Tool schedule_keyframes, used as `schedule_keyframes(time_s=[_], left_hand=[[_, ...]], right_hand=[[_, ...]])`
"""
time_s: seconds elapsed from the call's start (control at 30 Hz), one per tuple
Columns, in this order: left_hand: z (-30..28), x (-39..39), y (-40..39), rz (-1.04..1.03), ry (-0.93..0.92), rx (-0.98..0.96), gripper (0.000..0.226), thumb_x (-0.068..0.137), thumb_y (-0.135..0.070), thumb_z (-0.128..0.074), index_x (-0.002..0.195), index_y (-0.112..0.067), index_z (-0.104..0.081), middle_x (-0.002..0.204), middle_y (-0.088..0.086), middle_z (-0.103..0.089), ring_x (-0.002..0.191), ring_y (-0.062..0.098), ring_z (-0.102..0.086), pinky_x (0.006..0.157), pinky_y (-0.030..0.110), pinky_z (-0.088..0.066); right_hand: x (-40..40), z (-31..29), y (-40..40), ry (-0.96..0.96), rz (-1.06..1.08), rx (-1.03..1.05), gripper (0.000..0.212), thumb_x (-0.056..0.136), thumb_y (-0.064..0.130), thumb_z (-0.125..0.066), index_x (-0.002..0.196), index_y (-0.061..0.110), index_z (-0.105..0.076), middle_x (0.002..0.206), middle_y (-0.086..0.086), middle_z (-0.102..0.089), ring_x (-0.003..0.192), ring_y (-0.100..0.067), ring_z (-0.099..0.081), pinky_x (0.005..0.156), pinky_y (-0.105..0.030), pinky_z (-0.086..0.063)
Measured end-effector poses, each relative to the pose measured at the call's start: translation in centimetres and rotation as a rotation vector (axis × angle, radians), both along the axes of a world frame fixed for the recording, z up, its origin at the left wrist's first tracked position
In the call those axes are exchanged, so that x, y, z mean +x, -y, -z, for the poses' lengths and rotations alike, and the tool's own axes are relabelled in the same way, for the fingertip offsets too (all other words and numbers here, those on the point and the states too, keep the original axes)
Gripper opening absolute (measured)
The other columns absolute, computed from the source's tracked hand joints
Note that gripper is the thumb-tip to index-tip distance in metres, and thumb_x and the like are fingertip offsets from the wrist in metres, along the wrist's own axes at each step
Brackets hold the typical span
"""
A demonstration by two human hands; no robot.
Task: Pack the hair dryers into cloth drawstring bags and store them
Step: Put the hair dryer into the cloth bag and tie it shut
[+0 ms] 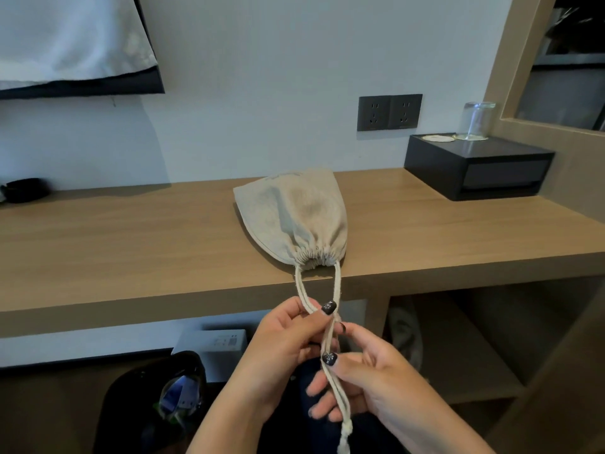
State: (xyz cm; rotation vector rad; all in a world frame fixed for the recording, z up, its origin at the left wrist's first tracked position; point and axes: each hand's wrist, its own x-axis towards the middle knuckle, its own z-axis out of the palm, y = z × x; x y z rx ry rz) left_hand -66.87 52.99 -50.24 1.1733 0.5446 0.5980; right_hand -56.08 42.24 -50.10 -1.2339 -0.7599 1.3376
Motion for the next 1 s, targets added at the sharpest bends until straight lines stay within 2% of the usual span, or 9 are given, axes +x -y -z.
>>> schedule_keyframes(time_s=[0.1, 0.2, 0.3, 0.37, 0.47, 0.6, 0.8, 0.9, 1.0], left_hand=[[0.0, 0.2, 0.0, -0.021, 0.034, 0.029, 0.015, 0.079, -0.012, -0.066, 0.091, -0.006, -0.061, 0.072, 0.013, -0.064, 0.06, 0.016, -0.06, 0.055, 0.023, -0.05], [0.0, 0.5, -0.1, -0.102, 0.05, -0.011, 0.002, 0.087, -0.006, -0.06, 0.089, -0.006, -0.06, 0.066, 0.008, -0.059, 0.055, 0.013, -0.056, 0.053, 0.022, -0.049], [0.1, 0.6, -0.4, -0.161, 0.098, -0.128, 0.007, 0.091, -0.006, -0.054, 0.086, -0.007, -0.059, 0.058, -0.001, -0.046, 0.045, 0.007, -0.04, 0.043, 0.018, -0.037], [0.2, 0.7, -0.7, -0.171, 0.127, -0.204, 0.011, 0.093, -0.006, -0.052, 0.084, -0.007, -0.058, 0.056, -0.003, -0.037, 0.041, 0.003, -0.027, 0.037, 0.014, -0.023], [0.4, 0.7, -0.6, -0.148, 0.092, -0.207, 0.018, 0.093, -0.007, -0.053, 0.076, -0.01, -0.056, 0.054, -0.004, -0.028, 0.039, 0.003, -0.02, 0.036, 0.016, -0.011], [0.4, 1.0, 0.0, -0.11, 0.038, -0.182, 0.028, 0.092, -0.006, -0.055, 0.065, -0.016, -0.055, 0.053, -0.003, -0.025, 0.04, 0.005, -0.016, 0.038, 0.019, -0.006], [0.3, 0.6, 0.2, -0.099, 0.031, -0.12, 0.016, 0.092, -0.01, -0.053, 0.077, -0.014, -0.051, 0.054, -0.005, -0.027, 0.041, 0.006, -0.016, 0.039, 0.019, -0.008], [0.4, 0.3, 0.1, -0.132, 0.056, -0.113, 0.02, 0.09, -0.008, -0.054, 0.073, -0.016, -0.049, 0.054, -0.004, -0.028, 0.041, 0.006, -0.016, 0.04, 0.02, -0.008], [0.4, 0.1, 0.1, -0.175, 0.066, -0.096, 0.016, 0.084, -0.01, -0.059, 0.071, -0.016, -0.052, 0.059, -0.002, -0.033, 0.04, 0.005, -0.018, 0.039, 0.02, -0.01]], right_hand=[[0.1, 0.6, -0.2, 0.139, 0.135, -0.037, 0.015, 0.094, 0.01, -0.056, 0.109, 0.006, -0.056, 0.086, -0.016, -0.074, 0.068, -0.029, -0.07, 0.06, -0.032, -0.055], [0.6, 1.4, 0.3, 0.322, 0.246, -0.033, 0.005, 0.093, 0.012, -0.06, 0.094, 0.008, -0.064, 0.085, -0.013, -0.075, 0.074, -0.032, -0.072, 0.069, -0.042, -0.056], [1.4, 1.6, 1.2, 0.461, 0.348, 0.018, 0.009, 0.09, 0.011, -0.064, 0.083, 0.014, -0.068, 0.083, -0.004, -0.075, 0.072, -0.023, -0.073, 0.063, -0.03, -0.056], [1.8, 1.2, 1.9, 0.515, 0.387, 0.101, 0.011, 0.088, 0.007, -0.065, 0.084, 0.015, -0.071, 0.084, 0.0, -0.075, 0.07, -0.016, -0.073, 0.059, -0.019, -0.052], [2.2, -0.1, 2.5, 0.624, 0.439, 0.275, 0.018, 0.085, 0.002, -0.066, 0.088, 0.018, -0.073, 0.082, 0.003, -0.074, 0.068, -0.012, -0.071, 0.059, -0.016, -0.053], [2.6, -2.4, 1.4, 0.772, 0.456, 0.471, 0.024, 0.086, 0.004, -0.064, 0.096, 0.024, -0.072, 0.081, 0.008, -0.074, 0.066, -0.01, -0.071, 0.06, -0.018, -0.055], [3.5, -4.5, -3.6, 0.76, 0.389, 0.545, 0.021, 0.089, 0.001, -0.062, 0.096, 0.017, -0.072, 0.082, 0.005, -0.074, 0.059, -0.013, -0.07, 0.056, -0.014, -0.05], [4.1, -3.9, -5.7, 0.836, 0.323, 0.491, 0.018, 0.089, 0.004, -0.063, 0.098, 0.017, -0.073, 0.083, 0.006, -0.073, 0.06, -0.013, -0.07, 0.059, -0.026, -0.057], [5.1, -2.5, -6.3, 1.113, 0.214, 0.469, 0.019, 0.092, 0.012, -0.061, 0.104, 0.021, -0.072, 0.088, 0.01, -0.071, 0.073, -0.009, -0.068, 0.067, -0.039, -0.058]])
